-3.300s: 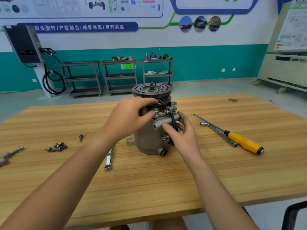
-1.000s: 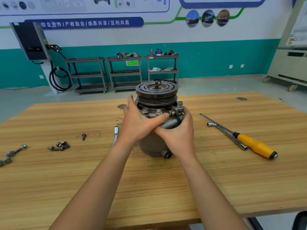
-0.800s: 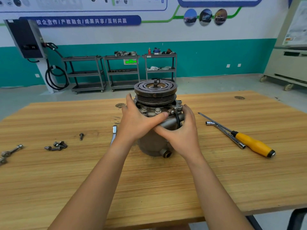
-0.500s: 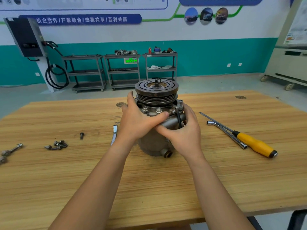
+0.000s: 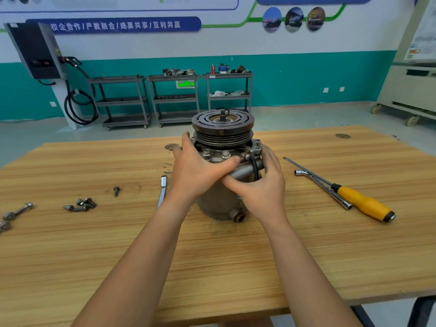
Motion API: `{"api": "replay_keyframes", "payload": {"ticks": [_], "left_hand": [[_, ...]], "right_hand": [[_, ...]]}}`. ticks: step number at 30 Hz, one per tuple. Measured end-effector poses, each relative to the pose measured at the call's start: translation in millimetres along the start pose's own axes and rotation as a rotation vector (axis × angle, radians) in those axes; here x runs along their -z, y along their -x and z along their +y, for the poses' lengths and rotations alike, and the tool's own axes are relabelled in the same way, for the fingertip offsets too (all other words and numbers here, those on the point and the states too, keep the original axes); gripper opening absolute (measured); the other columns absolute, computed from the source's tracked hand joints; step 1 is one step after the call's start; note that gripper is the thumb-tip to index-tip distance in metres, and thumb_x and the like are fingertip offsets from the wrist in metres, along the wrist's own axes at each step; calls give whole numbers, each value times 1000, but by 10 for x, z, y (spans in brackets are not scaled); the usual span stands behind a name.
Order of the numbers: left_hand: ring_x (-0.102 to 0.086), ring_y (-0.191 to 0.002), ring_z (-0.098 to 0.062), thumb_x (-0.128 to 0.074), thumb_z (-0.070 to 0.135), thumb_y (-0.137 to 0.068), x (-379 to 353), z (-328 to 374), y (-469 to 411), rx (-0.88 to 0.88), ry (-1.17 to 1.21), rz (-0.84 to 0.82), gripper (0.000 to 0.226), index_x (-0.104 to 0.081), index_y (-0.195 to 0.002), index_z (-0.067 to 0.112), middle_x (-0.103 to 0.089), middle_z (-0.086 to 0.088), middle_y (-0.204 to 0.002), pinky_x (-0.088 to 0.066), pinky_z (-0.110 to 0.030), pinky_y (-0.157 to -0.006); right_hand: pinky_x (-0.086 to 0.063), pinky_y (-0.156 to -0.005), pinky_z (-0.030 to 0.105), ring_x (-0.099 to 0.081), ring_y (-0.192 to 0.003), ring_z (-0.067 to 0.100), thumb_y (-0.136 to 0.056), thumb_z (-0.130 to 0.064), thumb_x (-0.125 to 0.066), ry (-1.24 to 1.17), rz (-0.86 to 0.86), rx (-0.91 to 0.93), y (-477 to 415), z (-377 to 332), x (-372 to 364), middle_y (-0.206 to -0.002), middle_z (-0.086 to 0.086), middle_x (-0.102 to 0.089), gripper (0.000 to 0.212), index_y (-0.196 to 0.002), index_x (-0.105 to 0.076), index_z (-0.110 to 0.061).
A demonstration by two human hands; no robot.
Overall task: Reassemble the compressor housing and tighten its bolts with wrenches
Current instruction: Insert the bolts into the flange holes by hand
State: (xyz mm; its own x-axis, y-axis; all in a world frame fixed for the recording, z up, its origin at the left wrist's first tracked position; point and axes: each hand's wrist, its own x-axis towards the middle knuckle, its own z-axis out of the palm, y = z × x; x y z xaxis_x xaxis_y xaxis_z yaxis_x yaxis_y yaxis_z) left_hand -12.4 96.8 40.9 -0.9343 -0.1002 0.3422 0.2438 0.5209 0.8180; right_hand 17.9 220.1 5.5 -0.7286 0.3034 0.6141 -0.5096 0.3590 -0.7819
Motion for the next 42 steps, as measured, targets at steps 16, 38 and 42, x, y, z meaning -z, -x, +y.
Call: {"api": "replay_keyframes", "payload": {"ticks": [16,38,42], "left_hand": [[-37,-127,-18,-74,61,-48,57,-64,38,-63,67,-71,98,-35,-130,23,-42,0,-135,-39,-34,-97],[-40,-115,-1,-43,-16,-85,436,-203,174,-536,-46,-39,48,-60,-119,13,-48,4,-120,-27,-2,-96],[-40,-116,0,-41,-18,-83,443,-212,181,-548,-47,-56,52,-59,-121,13,-47,3,-122,-28,-3,-98]], "right_hand": [[-35,-90,2,-42,-108,-12,-59,-34,-78,34,-53,-18,9,-37,35,-118,-15,-51,69,-122,-52,-25],[-49,-85,45,-59,-101,28,-86,-8,-56,398,-155,545,-78,-309,97,-104,12,-65,26,-108,-69,-3],[-45,-86,40,-59,-98,25,-84,-6,-57,449,-132,534,-99,-303,127,-99,8,-66,24,-102,-72,-5]]}}
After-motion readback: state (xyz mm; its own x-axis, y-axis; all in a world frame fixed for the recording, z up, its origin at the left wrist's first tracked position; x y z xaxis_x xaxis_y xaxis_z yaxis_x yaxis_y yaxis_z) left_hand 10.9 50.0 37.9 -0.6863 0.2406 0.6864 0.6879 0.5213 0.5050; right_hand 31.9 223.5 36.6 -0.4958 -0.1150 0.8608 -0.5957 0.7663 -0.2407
